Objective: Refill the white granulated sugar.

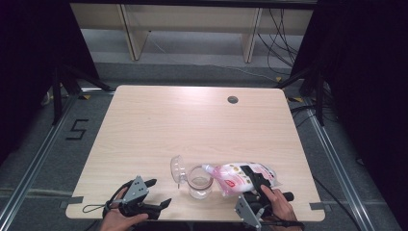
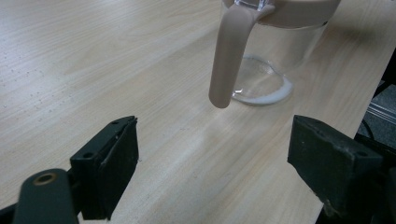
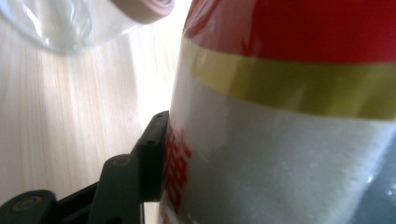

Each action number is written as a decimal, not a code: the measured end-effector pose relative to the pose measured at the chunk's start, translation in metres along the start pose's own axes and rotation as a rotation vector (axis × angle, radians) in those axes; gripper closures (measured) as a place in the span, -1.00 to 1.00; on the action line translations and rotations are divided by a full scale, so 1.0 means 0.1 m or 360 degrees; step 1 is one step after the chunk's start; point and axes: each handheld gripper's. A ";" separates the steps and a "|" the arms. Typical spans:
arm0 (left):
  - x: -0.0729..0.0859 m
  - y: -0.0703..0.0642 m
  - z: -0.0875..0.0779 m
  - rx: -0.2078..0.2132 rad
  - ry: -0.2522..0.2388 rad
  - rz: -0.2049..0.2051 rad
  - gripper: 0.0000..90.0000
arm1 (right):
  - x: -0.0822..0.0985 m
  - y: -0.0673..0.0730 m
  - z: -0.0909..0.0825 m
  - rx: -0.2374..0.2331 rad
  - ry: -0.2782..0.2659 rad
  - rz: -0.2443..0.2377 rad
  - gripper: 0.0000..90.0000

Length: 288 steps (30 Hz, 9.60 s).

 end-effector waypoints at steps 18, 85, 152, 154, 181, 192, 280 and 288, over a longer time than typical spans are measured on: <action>0.01 -0.01 0.01 -0.0007 0.0020 -0.0047 -0.64 | -0.20 0.00 0.06 0.0087 0.0182 -0.0585 0.08; 0.00 -0.02 0.00 -0.0017 -0.0001 -0.0004 -0.65 | -0.26 -0.13 -0.01 0.0115 0.0315 -0.0963 0.13; -0.01 -0.05 0.02 0.0002 0.0011 -0.0005 -0.65 | -0.26 -0.12 -0.07 0.0135 0.0380 -0.1047 0.17; -0.01 -0.05 0.02 -0.0001 0.0004 0.0001 -0.65 | -0.26 -0.15 -0.07 0.0131 0.0368 -0.1094 0.17; -0.01 -0.06 0.02 -0.0004 0.0006 -0.0013 -0.65 | -0.34 -0.10 -0.07 0.0128 0.0355 -0.1140 0.19; -0.01 -0.06 0.02 -0.0005 0.0008 -0.0014 -0.65 | -0.39 -0.10 -0.07 0.0115 0.0353 -0.1200 0.21; -0.01 -0.03 0.02 -0.0022 0.0035 0.0029 -0.65 | -0.36 -0.14 -0.08 0.0093 0.0409 -0.1224 0.29; -0.01 -0.04 0.02 -0.0012 0.0015 -0.0016 -0.65 | -0.39 -0.13 -0.07 0.0094 0.0394 -0.1240 0.30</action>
Point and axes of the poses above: each handheld gripper's, and its own axes: z roughly forward along the jaws, x roughly out of its underside, y roughly to its left, and after that the axes turned 13 degrees about -x, right-handed
